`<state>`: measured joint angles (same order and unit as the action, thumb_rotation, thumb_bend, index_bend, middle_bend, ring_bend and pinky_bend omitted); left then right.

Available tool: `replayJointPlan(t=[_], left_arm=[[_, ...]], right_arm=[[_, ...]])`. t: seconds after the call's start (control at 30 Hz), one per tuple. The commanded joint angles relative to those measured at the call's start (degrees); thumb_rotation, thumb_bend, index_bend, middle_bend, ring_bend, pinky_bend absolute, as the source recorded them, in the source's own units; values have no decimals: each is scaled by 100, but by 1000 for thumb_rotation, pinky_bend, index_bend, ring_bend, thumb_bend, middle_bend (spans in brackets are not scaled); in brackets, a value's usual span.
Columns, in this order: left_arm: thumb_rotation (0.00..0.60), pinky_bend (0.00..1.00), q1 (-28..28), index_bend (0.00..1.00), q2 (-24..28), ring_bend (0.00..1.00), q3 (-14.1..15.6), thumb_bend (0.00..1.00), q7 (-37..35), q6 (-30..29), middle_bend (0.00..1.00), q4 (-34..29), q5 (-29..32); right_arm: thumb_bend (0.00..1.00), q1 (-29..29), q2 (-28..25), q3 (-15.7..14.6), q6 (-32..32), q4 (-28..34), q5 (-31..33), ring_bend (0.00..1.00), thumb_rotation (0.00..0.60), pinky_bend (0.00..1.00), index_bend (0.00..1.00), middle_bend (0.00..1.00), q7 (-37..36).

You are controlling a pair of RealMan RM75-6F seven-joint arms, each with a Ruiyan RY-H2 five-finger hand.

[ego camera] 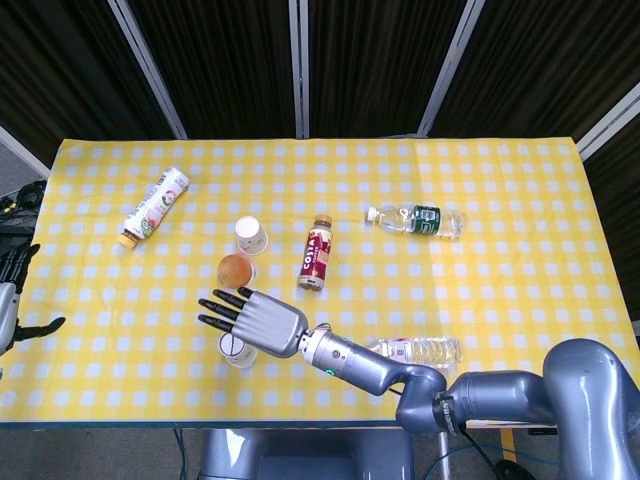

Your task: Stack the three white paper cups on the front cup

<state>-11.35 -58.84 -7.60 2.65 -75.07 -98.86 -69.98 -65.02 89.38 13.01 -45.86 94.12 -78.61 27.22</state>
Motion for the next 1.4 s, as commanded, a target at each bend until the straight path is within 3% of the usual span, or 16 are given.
replayJointPlan(t=[0.03, 0.17, 0.33, 0.4, 0.5, 0.67, 0.97, 1.23, 1.4], left_arm=[[600, 0, 1, 0, 2, 0, 0, 16, -14, -2, 0, -1, -8], [600, 0, 6, 0, -9, 0, 11, 16, 6, -26, 0, -9, -40], [600, 0, -10, 0, -65, 0, 38, 16, 64, -2, 0, -7, -55], [600, 0, -20, 0, -96, 0, 36, 16, 88, -1, 0, 15, -52], [600, 0, -93, 0, -242, 0, 88, 16, 74, 119, 0, 149, -149], [600, 0, -189, 0, -421, 0, 91, 16, -45, 205, 0, 355, -288], [600, 0, -700, 0, -496, 0, -74, 16, -365, 802, 0, 490, -488], [600, 0, -1890, 0, -743, 0, -536, 12, 184, 1952, 0, 757, -290], [600, 0, -2831, 6, -1256, 0, -775, 11, 226, 2809, 0, 1440, -271]], right_arm=[[0, 295, -504, -192, -380, 116, -354, 2, 600, 200, 0, 0, 56], [0, 764, -1091, -586, -1082, -72, -1125, 0, 600, 165, 0, 0, -226], [0, 1388, -1646, -975, -1845, -271, -1539, 0, 600, 132, 0, 1, -785], [0, 1733, -1827, -1087, -2242, -335, -1540, 0, 600, 123, 0, 3, -887], [0, 2733, -2152, -1326, -3162, -124, -1108, 0, 600, 88, 0, 0, -1019], [0, 3417, -2350, -1403, -3661, 271, -666, 0, 600, 14, 0, 0, -896], [0, 4218, -2518, -1556, -4018, 531, -306, 0, 600, 0, 0, 0, -1368], [0, 4686, -2565, -1510, -4175, 902, -174, 0, 600, 0, 0, 0, -1591], [0, 4839, -2525, -1413, -4211, 765, -198, 0, 600, 0, 0, 0, -1584]])
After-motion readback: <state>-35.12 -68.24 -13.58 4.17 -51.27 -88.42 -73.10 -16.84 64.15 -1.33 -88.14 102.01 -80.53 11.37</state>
